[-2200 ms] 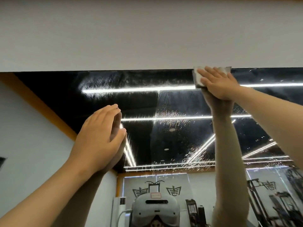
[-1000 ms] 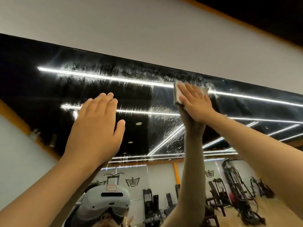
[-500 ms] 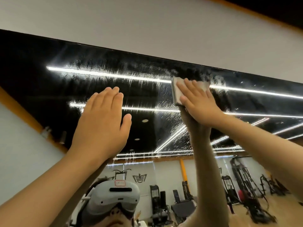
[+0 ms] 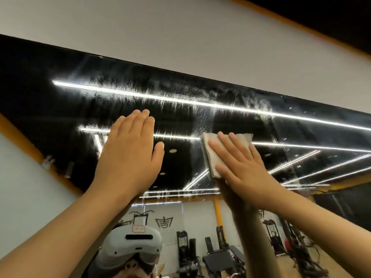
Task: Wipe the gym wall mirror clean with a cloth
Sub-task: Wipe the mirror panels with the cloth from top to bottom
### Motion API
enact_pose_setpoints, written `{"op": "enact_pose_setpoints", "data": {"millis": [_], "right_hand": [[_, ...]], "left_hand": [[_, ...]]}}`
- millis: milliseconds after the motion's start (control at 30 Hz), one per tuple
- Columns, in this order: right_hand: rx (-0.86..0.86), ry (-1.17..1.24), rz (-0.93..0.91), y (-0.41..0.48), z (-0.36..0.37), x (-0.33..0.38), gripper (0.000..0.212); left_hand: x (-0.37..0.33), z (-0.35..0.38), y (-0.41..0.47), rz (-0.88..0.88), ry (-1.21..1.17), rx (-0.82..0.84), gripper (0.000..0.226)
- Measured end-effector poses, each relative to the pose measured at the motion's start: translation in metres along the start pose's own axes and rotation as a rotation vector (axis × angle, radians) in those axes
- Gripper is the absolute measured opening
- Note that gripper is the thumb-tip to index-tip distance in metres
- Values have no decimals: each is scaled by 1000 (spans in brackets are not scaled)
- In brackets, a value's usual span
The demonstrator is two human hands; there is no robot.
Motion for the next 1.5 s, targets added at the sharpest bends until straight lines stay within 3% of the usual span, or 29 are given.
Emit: {"op": "enact_pose_setpoints", "data": {"millis": [233,400,700,833,1067,1333,1500], "right_hand": [[-22,-24,144,141,-30,-25,50],[16,-16,177,178,-36,-32,50],[-32,-39,18,85,-19,33,53],[-63,-38,-28,18,-8,69,61],[-109,-35,-68,-70,12,111,53],[-102,-11,-76,-74,13,105,55],[-55,5,7,-90,24,39,55]], "left_hand": [[0,0,1,13,-1,-8,70],[-1,0,0,30,-9,-13,71],[-1,-2,-1,-11,-56,11,60],[-16,-17,-9,48,-92,-32,55],[-52,-21,-109,0,-169,-8,56],[-49,6,-150,-126,-118,75,62],[-51,7,-151,-128,-114,96,64]]}}
Point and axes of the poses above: each hand's wrist, its own y-axis towards the middle knuckle, its own z-axis out of the palm, x = y × z, the point moved 10 cm from there along y, towards the middle knuckle, and after that the axes turned 13 degrees about -y, right-handed, at the moved point
